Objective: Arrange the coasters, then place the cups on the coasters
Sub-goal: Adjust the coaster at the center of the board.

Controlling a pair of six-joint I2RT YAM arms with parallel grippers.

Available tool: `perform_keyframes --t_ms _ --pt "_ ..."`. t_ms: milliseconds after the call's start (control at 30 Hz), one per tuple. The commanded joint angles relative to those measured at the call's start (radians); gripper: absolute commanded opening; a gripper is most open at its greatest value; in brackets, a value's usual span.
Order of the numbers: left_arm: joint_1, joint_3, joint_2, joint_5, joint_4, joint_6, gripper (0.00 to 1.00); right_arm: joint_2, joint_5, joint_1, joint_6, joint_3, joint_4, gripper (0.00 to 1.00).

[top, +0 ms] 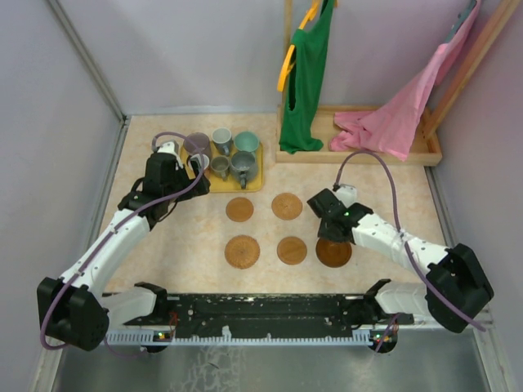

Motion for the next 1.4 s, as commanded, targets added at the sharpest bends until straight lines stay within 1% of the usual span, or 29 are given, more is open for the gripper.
perform_keyframes --t_ms 0,367,767,1167,1367 --pt "0.005 -0.003 -0.010 0.004 0.020 0.004 1.00 0.004 -0.023 0.029 -0.026 0.038 0.018 0.25" --pt "0.005 -0.022 -0.032 -0.002 -0.002 0.005 1.00 0.173 -0.041 0.197 -0.056 0.122 0.139 0.24" --pt "0.006 -0.029 -0.050 -0.010 -0.016 0.008 1.00 0.315 -0.091 0.291 -0.088 0.176 0.219 0.24" --pt "0.005 -0.029 -0.048 -0.009 -0.014 0.007 1.00 0.377 -0.108 0.358 -0.077 0.195 0.235 0.24" --pt "0.005 -0.031 -0.053 -0.012 -0.017 0.009 1.00 0.393 -0.114 0.368 -0.074 0.203 0.238 0.24"
